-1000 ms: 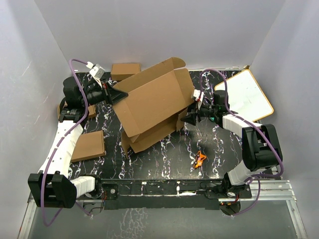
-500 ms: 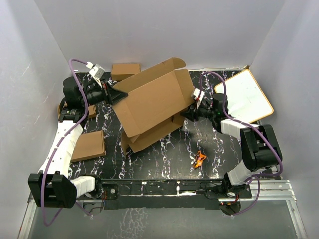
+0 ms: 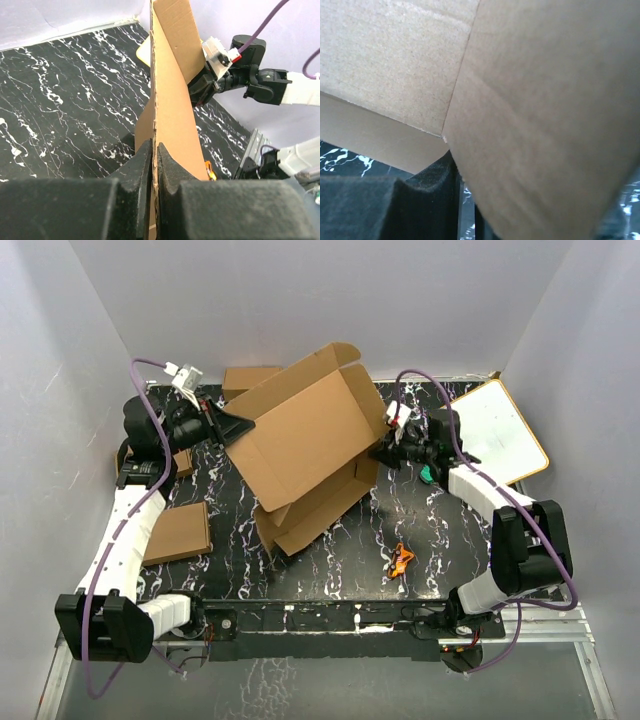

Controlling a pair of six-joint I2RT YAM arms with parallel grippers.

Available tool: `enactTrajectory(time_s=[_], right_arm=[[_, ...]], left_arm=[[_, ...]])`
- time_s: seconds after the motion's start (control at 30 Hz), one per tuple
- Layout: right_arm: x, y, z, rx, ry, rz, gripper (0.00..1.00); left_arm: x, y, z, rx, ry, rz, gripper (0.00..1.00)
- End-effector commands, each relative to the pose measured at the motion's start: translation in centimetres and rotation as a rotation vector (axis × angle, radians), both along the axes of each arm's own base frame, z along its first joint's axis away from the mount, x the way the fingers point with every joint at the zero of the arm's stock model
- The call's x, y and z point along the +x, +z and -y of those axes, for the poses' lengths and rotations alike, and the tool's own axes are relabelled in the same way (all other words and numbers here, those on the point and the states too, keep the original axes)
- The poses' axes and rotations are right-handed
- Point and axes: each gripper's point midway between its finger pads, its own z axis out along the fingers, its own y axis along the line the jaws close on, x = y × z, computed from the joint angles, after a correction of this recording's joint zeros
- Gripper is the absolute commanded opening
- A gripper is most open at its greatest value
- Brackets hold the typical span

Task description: Fold the paper box

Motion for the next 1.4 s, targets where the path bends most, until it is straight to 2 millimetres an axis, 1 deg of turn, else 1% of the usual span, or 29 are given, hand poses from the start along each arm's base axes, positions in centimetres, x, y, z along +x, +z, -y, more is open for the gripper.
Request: enactTrajectory(time_s=[0.0,0.1,0.23,0.33,0.43,0.5,0.7,0.77,0.8,0.83,0.9,0.97,1.0,1.07,1.2,1.27,1.37], right_arm=[[0.0,3.9,0.2,-0.114,0.066,0.028,0.08],[-0.2,3.3,0.9,-0.2,0.084,-0.067,0.08],[-0.2,2.5,2.1,-0.301,0.085,-0.162,0.08],[0.1,2.3,2.9,-0.348,0.064,-0.192,0.08],[0.3,2.0,3.3,-0.381,0.052,-0.215,0.08],[0.4,1.8,3.6,-0.398,0.046,-0.231,0.08],[1.1,0.4,4.1,-0.433,0.026,-0.284,0.08],[1.4,0.6,4.1,-0.433,0.022,-0.293,0.08],[1.6,-0.1,4.0,-0.438,0.021,-0.31,0.08],[1.9,-0.3,4.1,-0.439,0.018,-0.315,0.08],[2.2,-0.3,4.0,-0.441,0.015,-0.312,0.08],[2.6,-0.4,3.9,-0.448,0.013,-0.311,0.08],[2.7,-0.4,3.9,-0.45,0.014,-0.311,0.08],[2.8,-0.5,3.8,-0.453,0.013,-0.313,0.08],[2.7,-0.7,3.8,-0.455,0.015,-0.314,0.08],[2.7,-0.7,3.8,-0.455,0.015,-0.313,0.08],[2.7,-0.7,3.7,-0.455,0.017,-0.312,0.08]], left_arm=[[0.2,3.5,-0.8,-0.065,0.109,0.047,0.08],[0.1,3.2,-0.9,-0.106,0.132,0.007,0.12],[-0.1,2.2,-1.0,-0.172,0.166,-0.063,0.2],[-0.3,0.8,-0.9,-0.205,0.174,-0.124,0.31],[-0.7,-1.1,-1.1,-0.217,0.194,-0.177,0.46],[-0.8,-2.1,-1.2,-0.226,0.215,-0.205,0.52],[-1.2,-5.5,-1.1,-0.216,0.216,-0.302,0.58],[-1.0,-6.7,-1.3,-0.172,0.221,-0.322,0.6],[-0.8,-7.2,-1.6,-0.149,0.246,-0.342,0.61],[-0.4,-8.0,-2.3,-0.09,0.285,-0.349,0.64],[0.4,-9.4,-4.1,0.017,0.383,-0.37,0.7],[0.7,-10.5,-5.4,0.071,0.436,-0.403,0.78],[0.8,-11.0,-5.7,0.071,0.442,-0.422,0.8],[0.5,-11.7,-5.5,0.034,0.417,-0.46,0.81],[-0.1,-11.6,-4.4,-0.073,0.366,-0.464,0.83],[0.0,-12.0,-4.5,-0.069,0.372,-0.478,0.83],[0.2,-13.6,-5.3,-0.025,0.407,-0.528,0.85]])
